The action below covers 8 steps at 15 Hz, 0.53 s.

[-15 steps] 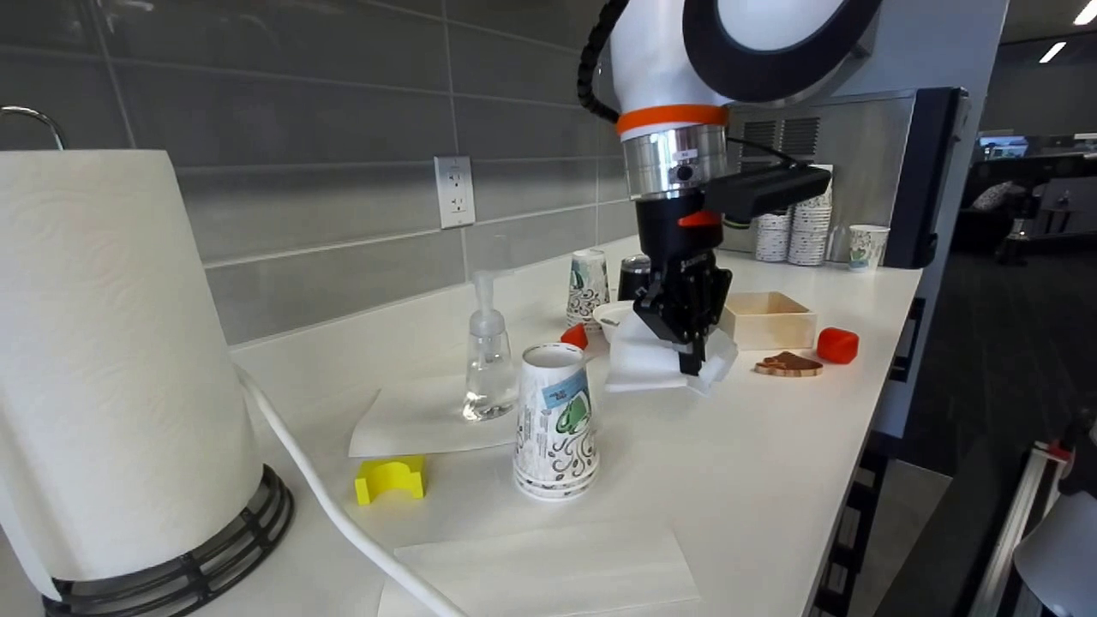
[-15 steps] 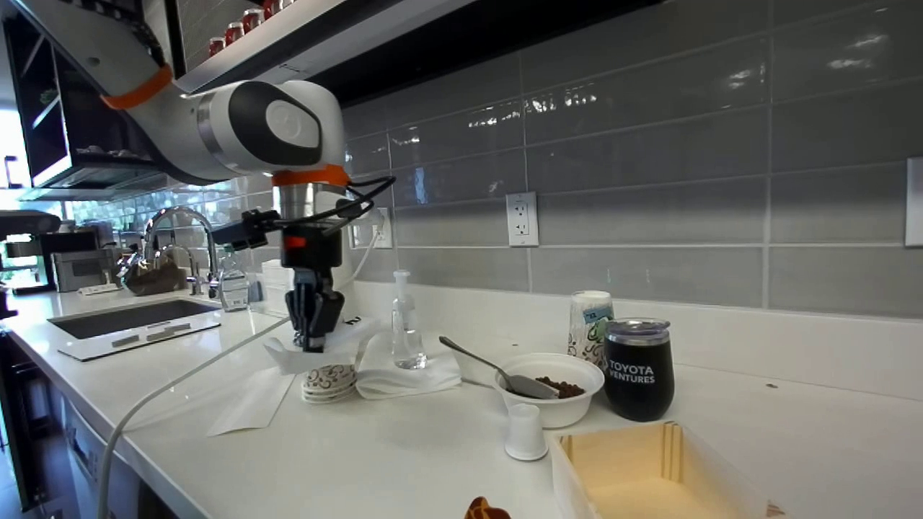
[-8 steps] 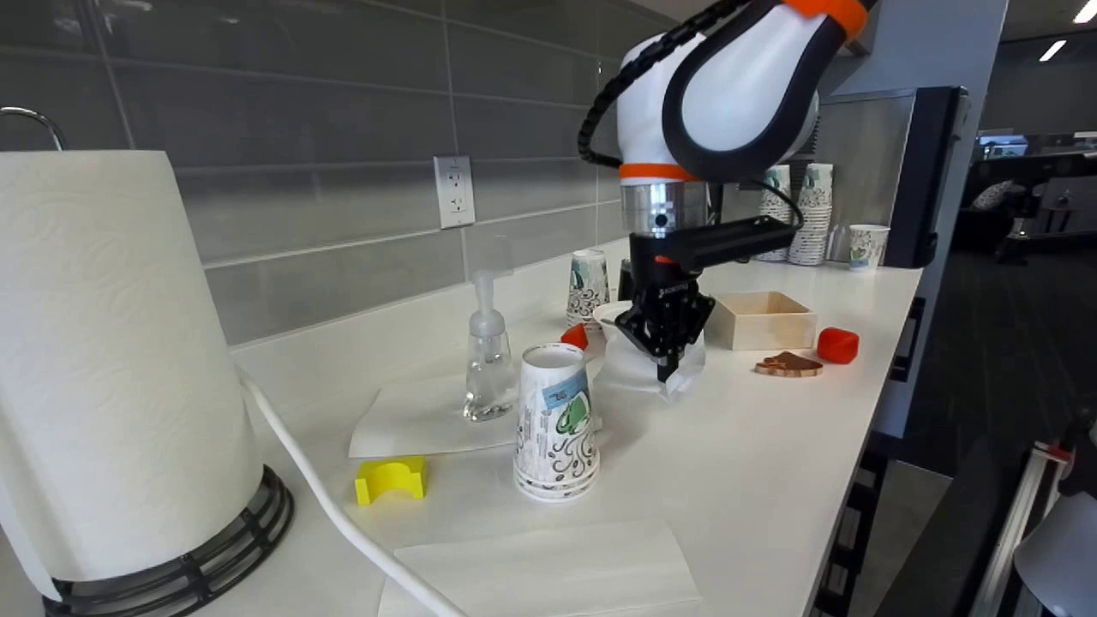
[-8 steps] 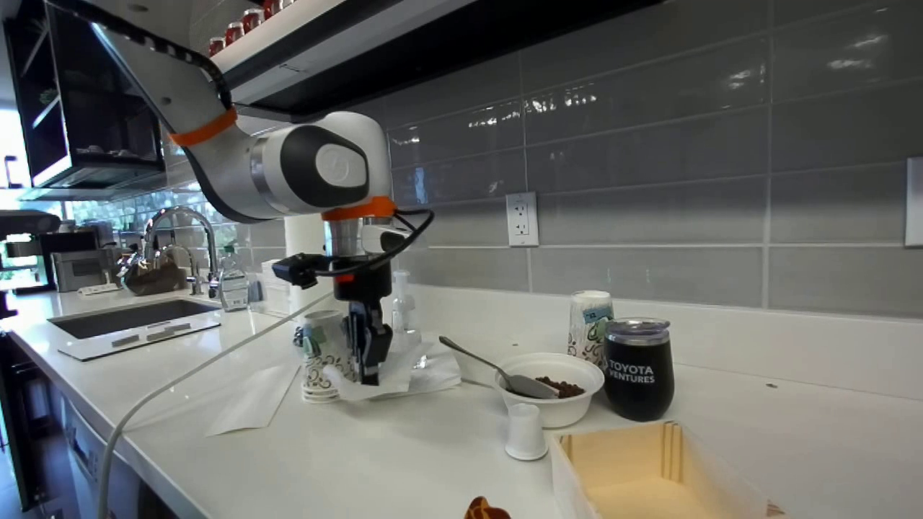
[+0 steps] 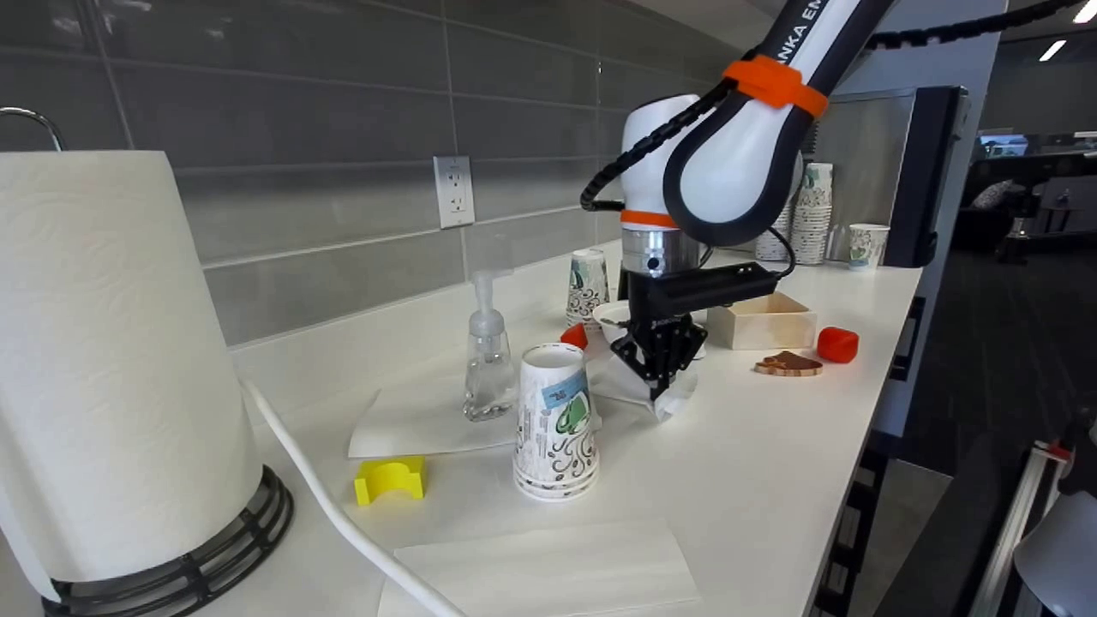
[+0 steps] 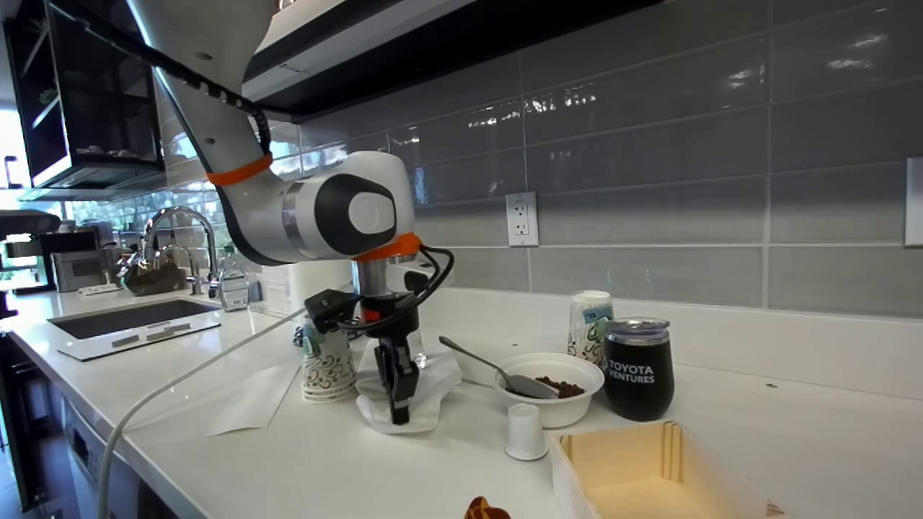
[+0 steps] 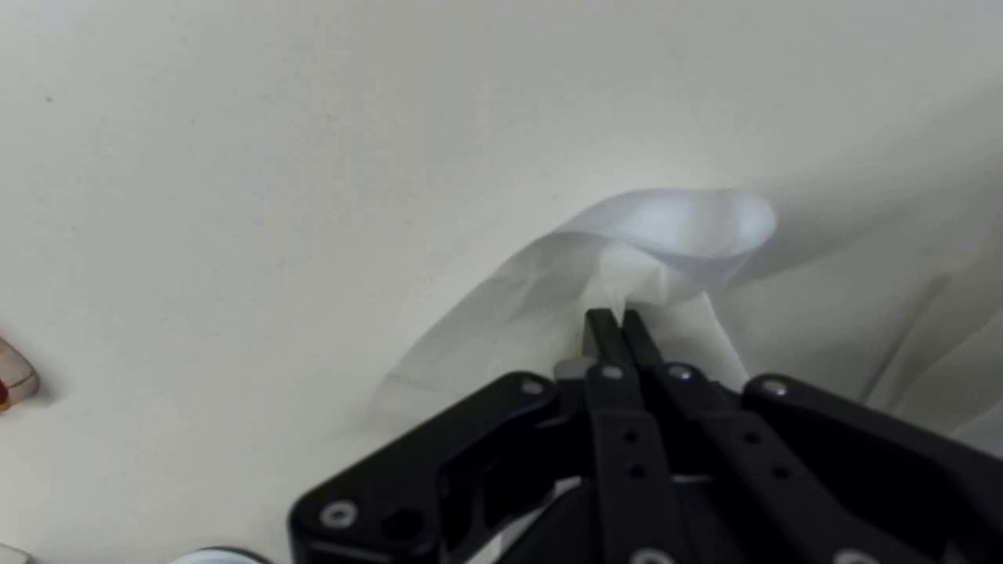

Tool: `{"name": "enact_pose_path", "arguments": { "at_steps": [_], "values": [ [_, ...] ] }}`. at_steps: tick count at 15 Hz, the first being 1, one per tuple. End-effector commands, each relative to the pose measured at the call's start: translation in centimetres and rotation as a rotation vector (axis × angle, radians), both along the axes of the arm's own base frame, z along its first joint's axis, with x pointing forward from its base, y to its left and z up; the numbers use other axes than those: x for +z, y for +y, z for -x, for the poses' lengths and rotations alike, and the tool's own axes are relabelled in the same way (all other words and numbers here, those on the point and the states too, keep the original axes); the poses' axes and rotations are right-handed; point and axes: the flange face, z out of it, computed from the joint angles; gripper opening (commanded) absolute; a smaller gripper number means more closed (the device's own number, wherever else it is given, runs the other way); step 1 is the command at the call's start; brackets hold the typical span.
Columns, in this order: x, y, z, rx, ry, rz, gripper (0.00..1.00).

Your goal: Use the paper towel to clean the surface

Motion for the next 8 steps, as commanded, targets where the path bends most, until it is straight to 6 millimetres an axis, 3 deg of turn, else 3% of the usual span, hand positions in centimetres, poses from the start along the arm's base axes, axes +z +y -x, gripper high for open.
{"name": "enact_pose_path", "arguments": {
  "at_steps": [1, 8],
  "values": [
    [-0.8, 1.0, -1.5, -0.032, -0.052, -0.005, 0.0],
    [-2.1, 6.3, -1.0, 0.047, 0.039, -0.11, 0.0]
  ]
}}
